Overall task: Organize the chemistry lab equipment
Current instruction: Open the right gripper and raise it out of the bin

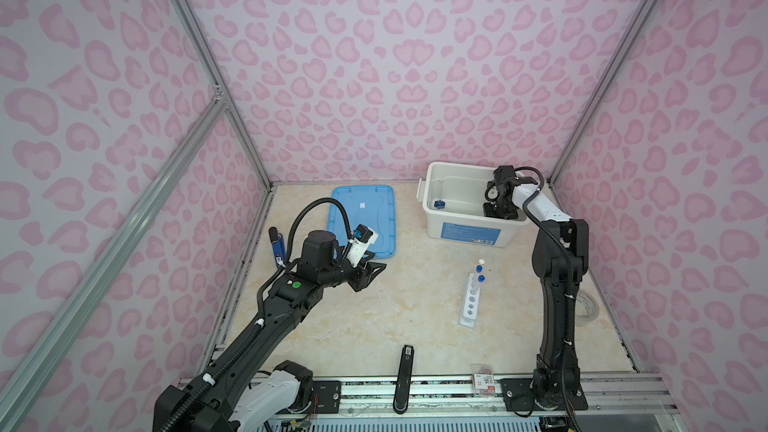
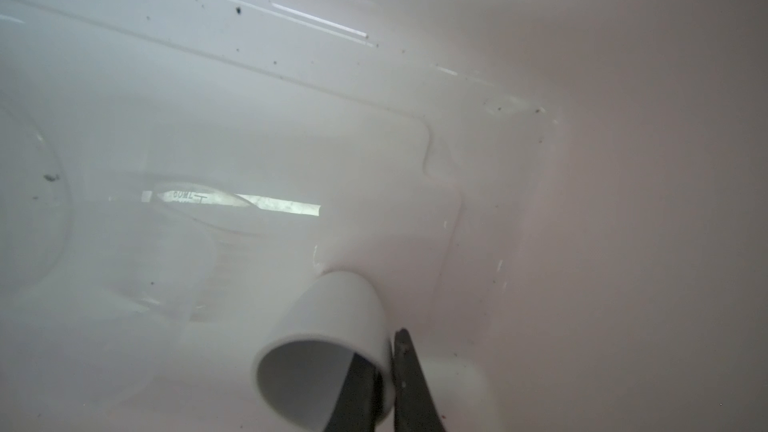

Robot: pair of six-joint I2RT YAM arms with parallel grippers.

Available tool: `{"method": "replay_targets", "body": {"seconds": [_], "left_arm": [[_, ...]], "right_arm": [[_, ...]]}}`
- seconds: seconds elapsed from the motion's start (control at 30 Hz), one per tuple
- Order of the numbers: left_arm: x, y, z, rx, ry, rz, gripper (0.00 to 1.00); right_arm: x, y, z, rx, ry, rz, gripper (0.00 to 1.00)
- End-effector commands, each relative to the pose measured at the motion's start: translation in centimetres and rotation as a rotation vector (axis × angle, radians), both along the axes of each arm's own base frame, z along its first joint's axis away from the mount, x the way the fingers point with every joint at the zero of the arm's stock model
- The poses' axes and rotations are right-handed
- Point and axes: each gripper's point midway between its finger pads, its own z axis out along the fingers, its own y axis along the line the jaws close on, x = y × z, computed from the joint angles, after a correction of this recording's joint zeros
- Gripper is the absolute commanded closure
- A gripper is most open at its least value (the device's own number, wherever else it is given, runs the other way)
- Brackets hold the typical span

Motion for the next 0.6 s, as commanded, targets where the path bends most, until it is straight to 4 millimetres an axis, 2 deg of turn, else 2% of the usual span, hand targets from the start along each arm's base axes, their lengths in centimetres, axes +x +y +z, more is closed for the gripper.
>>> {"method": "replay_targets", "body": {"seconds": [0.0,0.3,0.57], "left_arm": [[0.2,-0.1,0.7,-0.003,-0.026,-0.008,0.48],[0.2,0.0,0.7,-0.004,-0.029,-0.003,0.45],[0.1,0.0,1.0,-0.008,-0.036,-0.006,0.43]], "right_arm": [[-0.1,-0.1,-1.0,-0.005,0.014,-0.003,0.91],[0.0,-0.2,-0.6,-0.001,0.009,-0.004,0.85],[0.5,-0.3,2.3,-0.010,-0.040,0.002,0.76]]}}
